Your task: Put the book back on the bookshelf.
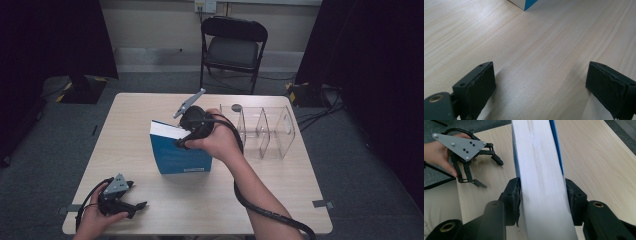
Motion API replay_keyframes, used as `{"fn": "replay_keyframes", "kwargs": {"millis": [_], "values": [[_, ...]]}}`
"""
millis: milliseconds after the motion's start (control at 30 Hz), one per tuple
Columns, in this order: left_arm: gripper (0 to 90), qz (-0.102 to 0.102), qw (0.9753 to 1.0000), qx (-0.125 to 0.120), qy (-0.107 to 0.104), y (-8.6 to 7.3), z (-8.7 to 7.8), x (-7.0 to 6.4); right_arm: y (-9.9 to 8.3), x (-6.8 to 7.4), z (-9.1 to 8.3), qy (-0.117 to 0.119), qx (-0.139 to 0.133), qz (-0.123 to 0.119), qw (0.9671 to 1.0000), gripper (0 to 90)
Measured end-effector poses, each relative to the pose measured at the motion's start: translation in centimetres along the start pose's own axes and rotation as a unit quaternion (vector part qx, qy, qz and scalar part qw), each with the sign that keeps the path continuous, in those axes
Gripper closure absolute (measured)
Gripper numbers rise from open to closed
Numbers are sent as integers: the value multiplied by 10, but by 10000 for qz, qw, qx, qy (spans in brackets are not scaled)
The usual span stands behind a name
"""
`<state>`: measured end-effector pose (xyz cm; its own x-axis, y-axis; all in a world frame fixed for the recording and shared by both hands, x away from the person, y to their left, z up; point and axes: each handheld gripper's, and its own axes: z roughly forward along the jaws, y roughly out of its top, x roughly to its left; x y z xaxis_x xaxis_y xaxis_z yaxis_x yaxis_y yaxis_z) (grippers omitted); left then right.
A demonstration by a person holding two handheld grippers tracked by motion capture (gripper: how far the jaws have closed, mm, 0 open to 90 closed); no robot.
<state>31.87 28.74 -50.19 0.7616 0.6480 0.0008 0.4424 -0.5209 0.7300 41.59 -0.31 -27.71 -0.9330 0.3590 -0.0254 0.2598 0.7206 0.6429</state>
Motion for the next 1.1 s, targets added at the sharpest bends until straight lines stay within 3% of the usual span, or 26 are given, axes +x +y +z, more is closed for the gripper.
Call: {"fn": "replay_keyframes", "kwargs": {"millis": [433,700,933,1100], "values": [[83,1,10000,0,-1,0,0,0,0,-2,2,-39,-99,-247,9996,488],[83,0,10000,-2,0,0,0,0,2,-2,5,-81,97,-532,9985,483],[83,0,10000,5,0,0,0,0,2,-1,4,-107,122,-477,9987,549],[83,-31,10000,3,-28,0,0,0,5,6,3,-94,205,-166,9996,610]]}}
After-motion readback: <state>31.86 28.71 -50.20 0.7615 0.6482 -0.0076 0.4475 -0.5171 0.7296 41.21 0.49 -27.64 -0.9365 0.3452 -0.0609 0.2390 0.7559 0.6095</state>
